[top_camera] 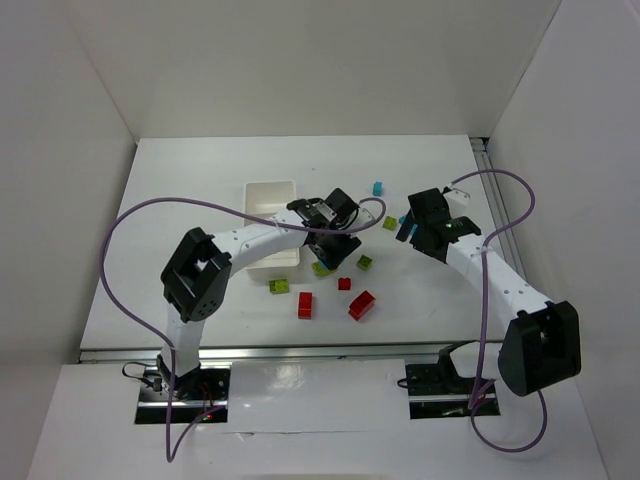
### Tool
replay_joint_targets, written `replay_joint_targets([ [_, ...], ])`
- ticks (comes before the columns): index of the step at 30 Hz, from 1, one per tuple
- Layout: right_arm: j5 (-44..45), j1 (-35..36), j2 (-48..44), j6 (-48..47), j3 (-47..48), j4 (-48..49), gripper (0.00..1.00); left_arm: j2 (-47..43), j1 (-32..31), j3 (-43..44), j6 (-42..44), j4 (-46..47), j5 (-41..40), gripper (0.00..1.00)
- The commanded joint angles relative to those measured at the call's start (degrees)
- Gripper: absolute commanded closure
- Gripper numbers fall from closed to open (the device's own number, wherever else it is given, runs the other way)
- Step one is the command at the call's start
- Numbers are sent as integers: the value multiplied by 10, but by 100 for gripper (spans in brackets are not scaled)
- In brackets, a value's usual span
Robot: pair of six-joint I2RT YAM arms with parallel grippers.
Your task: Sort the legos into containers by color
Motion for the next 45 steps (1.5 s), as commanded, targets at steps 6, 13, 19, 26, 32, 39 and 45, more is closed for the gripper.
replay_joint_targets([
  [6, 20, -3, -8, 3, 6, -14, 0, 12, 0, 35, 5, 0, 38, 58],
  [13, -1, -3, -2, -24, 23, 16, 0, -14, 6, 107, -12, -33, 16, 100],
  [19, -199, -19, -81, -120, -2, 135, 0, -65, 90, 158, -53, -39, 194, 100],
  [26, -474, -24, -134, -181, -51, 299, 0, -112, 234, 82, -127, 83, 527, 100],
  [32, -615, -24, -92, -194, -52, 372, 0, -130, 280, 32, -187, 174, 678, 100],
  [39, -734, -24, -12, -172, -31, 467, 0, -140, 303, -21, -271, 300, 766, 100],
  [45, -771, -24, 29, -149, -20, 522, 0, -151, 303, -41, -287, 335, 771, 100],
])
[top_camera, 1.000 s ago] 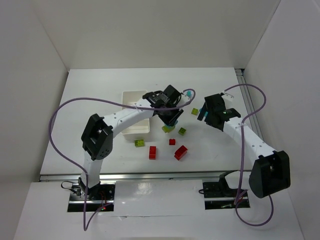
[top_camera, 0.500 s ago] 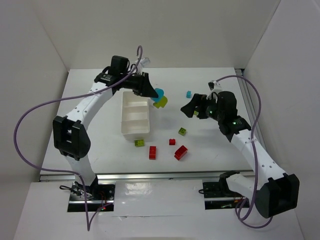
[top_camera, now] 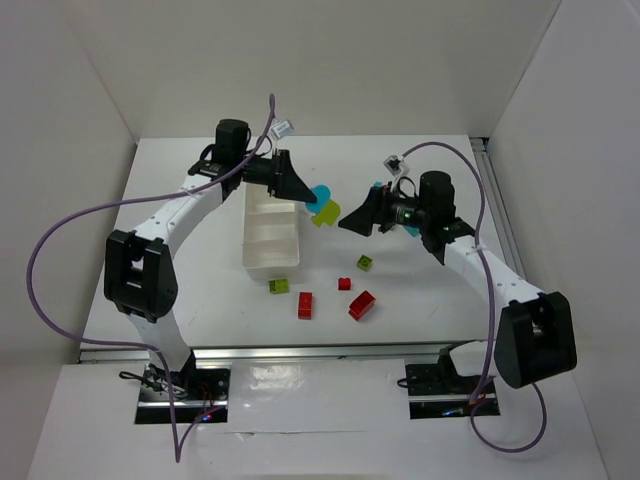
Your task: Sort the legos into containers by color
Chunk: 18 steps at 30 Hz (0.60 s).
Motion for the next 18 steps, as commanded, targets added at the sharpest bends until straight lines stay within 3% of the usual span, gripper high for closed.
replay_joint_targets([
  [1, -71, -3, 16, 22, 33, 95, 0, -36, 4, -2, -22, 64, 46, 100],
  [7, -140, -3, 47, 67, 40, 173, 1, -36, 4, -13, -27, 74, 51, 100],
  [18, -147, 27, 79, 81, 69, 193, 10, -31, 4, -13, -13, 63, 46, 100],
])
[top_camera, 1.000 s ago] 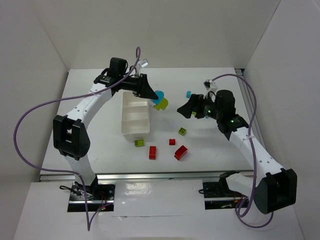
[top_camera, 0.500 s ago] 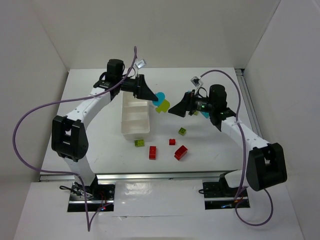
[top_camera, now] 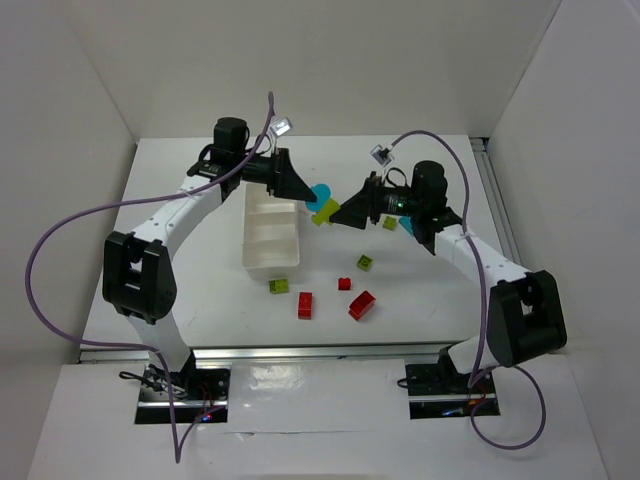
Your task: Sort the legos into containers by color
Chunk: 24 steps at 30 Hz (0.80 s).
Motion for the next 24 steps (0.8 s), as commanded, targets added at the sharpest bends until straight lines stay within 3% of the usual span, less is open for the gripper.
replay_joint_targets([
  [1, -19, 17, 12, 11, 36, 55, 13, -21, -3, -3, 10, 19, 24, 100],
  [4, -14, 28, 17, 27, 41, 74, 19, -16, -3, -3, 10, 11, 18, 100],
  [7, -14, 28, 24, 32, 41, 84, 32, -16, -3, -3, 10, 11, 18, 100],
  [8, -14, 28, 29, 32, 41, 84, 41, -16, -3, -3, 16, 11, 18, 100],
  [12, 1, 33, 29, 39, 41, 79, 60, -16, -3, -3, 29, -4, 13, 100],
  [13, 7, 33, 24, 39, 41, 79, 71, -16, -3, -3, 29, -10, 13, 100],
  [16, 25, 33, 24, 25, 41, 24, 89, -10, -3, 3, 53, -46, -7, 100],
  [20, 104, 33, -4, -14, 26, -64, 100, -10, 19, 8, 76, -92, -47, 100],
  [24, 162, 33, -32, -20, -3, -98, 100, -17, 50, 8, 82, -105, -83, 100],
])
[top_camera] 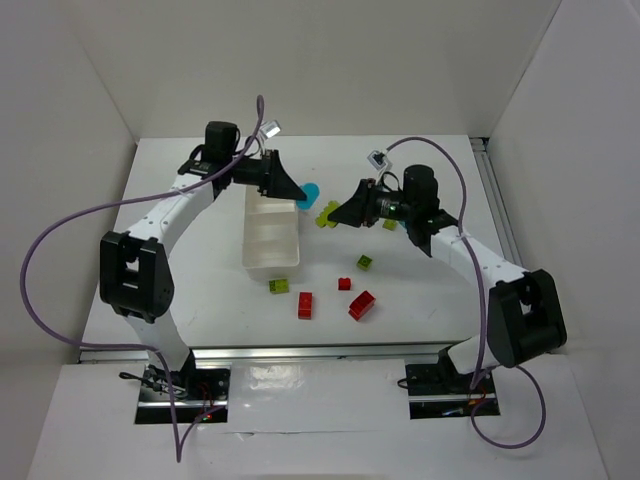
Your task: Sort the legos into containers by color
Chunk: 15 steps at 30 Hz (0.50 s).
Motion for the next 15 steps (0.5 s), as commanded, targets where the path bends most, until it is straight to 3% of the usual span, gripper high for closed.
replay_joint_targets([
  [1, 77, 4, -51, -23, -19, -46, 100, -17, 31, 10, 19, -33, -39, 100],
  [3, 123, 4, -62, -23, -19, -73, 100, -17, 38, 10, 24, -57, -69, 100],
  [6, 230, 4, -80, -28, -19, -141, 100, -11, 52, 33, 13, -111, -201, 100],
  [7, 265, 4, -91, -28, -19, -160, 100, 3, 52, 51, -7, -131, -327, 100],
  [9, 365, 4, -99, -13, -13, -209, 100, 25, 45, 75, -26, -188, -471, 100],
  [11, 438, 4, -105, -8, -8, -249, 100, 64, 30, 107, -31, -213, -522, 100],
  [15, 497, 4, -110, -3, -2, -294, 100, 109, 10, 126, -48, -213, -594, 100],
])
